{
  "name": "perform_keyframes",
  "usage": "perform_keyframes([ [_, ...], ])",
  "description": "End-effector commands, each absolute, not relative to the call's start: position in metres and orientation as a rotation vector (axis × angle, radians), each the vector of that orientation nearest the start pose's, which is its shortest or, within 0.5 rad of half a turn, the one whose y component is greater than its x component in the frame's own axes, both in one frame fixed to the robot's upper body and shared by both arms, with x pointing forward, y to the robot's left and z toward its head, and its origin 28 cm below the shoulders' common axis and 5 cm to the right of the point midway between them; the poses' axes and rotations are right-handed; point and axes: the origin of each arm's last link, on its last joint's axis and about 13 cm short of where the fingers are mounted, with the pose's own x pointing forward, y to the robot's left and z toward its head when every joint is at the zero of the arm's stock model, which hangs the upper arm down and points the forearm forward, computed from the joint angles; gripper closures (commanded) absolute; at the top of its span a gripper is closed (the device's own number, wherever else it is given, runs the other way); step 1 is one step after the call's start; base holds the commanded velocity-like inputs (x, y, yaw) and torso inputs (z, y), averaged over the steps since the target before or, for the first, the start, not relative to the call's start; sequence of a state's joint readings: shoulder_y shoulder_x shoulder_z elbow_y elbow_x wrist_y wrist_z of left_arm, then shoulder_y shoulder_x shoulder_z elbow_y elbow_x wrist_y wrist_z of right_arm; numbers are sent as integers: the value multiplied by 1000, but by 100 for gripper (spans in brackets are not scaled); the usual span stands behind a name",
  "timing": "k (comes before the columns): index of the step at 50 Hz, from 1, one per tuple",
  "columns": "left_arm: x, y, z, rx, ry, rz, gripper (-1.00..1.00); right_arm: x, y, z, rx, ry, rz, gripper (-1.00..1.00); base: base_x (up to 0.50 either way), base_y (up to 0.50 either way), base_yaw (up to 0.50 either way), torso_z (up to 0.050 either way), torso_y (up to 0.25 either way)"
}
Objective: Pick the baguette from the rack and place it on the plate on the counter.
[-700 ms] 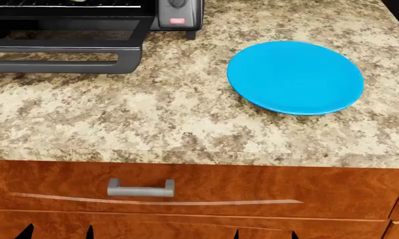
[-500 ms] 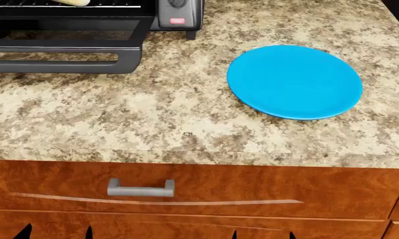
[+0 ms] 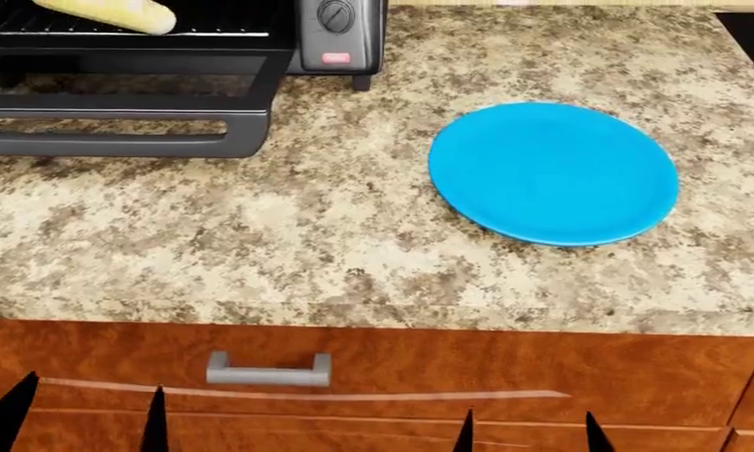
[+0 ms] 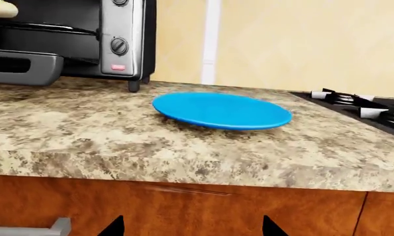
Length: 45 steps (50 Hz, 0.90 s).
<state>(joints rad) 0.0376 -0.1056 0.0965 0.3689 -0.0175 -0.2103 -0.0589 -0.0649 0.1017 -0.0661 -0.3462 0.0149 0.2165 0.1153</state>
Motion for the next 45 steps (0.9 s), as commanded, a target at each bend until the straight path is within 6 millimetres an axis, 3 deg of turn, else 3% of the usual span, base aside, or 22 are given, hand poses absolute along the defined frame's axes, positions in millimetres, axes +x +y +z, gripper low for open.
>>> perform_keyframes([
  [1, 189, 205, 98, 92, -166, -75, -100, 182, -107, 85, -99, -113, -51, -100, 0, 0, 0, 40, 137],
  [17, 189, 212, 130, 155, -207, -66, -100, 180, -115, 122, -197, -115, -76, -100, 0, 0, 0, 40, 136],
  [25, 189, 213, 134, 164, -210, -64, -100, 179, -115, 127, -253, -128, -94, -100, 0, 26, 0, 40, 137],
  [37, 189, 213, 136, 169, -208, -61, -100, 175, -117, 137, -252, -154, -104, -100, 0, 500, 0, 40, 136],
  [45, 188, 212, 142, 176, -219, -64, -100, 166, -119, 166, -311, -234, -137, -100, 106, 48, 0, 40, 136],
])
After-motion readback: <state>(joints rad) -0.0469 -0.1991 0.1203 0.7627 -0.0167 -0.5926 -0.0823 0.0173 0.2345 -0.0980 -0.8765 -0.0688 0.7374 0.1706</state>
